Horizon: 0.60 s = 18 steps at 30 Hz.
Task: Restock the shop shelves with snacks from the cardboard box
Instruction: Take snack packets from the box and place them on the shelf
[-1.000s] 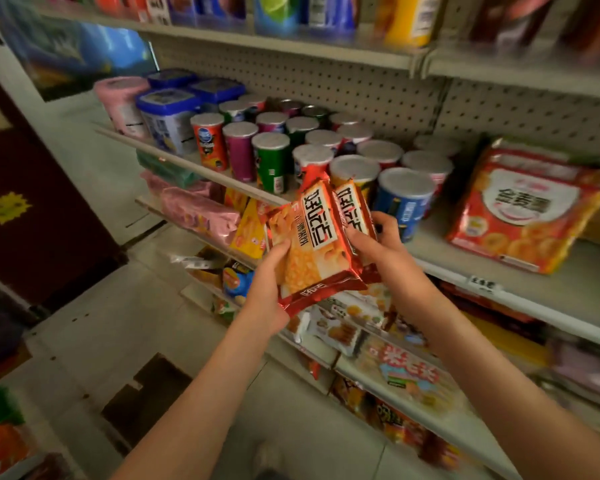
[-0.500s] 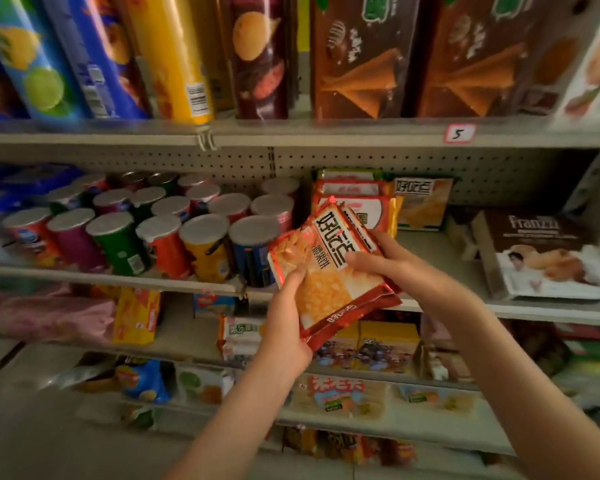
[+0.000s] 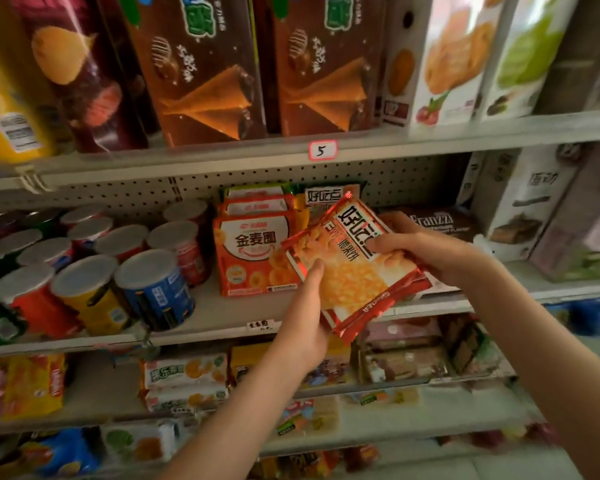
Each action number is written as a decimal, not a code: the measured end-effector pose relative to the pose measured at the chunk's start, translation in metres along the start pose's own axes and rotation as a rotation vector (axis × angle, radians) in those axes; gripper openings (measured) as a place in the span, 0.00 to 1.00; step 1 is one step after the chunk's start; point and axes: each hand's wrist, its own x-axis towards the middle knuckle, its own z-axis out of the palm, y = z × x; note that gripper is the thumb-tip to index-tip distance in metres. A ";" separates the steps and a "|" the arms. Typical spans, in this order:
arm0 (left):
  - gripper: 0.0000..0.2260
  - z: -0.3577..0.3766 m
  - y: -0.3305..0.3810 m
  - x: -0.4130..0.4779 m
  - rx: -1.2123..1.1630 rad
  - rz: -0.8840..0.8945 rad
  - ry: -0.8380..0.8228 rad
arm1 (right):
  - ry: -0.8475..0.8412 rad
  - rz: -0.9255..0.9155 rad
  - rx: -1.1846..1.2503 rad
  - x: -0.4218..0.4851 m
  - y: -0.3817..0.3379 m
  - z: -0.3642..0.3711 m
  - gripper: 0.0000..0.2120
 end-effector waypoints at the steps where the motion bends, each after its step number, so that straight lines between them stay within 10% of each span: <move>1: 0.15 0.008 -0.001 0.006 -0.007 -0.001 0.010 | -0.018 -0.007 -0.026 0.004 -0.001 -0.011 0.36; 18: 0.07 0.060 0.003 0.076 -0.234 -0.026 0.281 | -0.243 -0.195 -0.464 0.094 -0.030 -0.062 0.23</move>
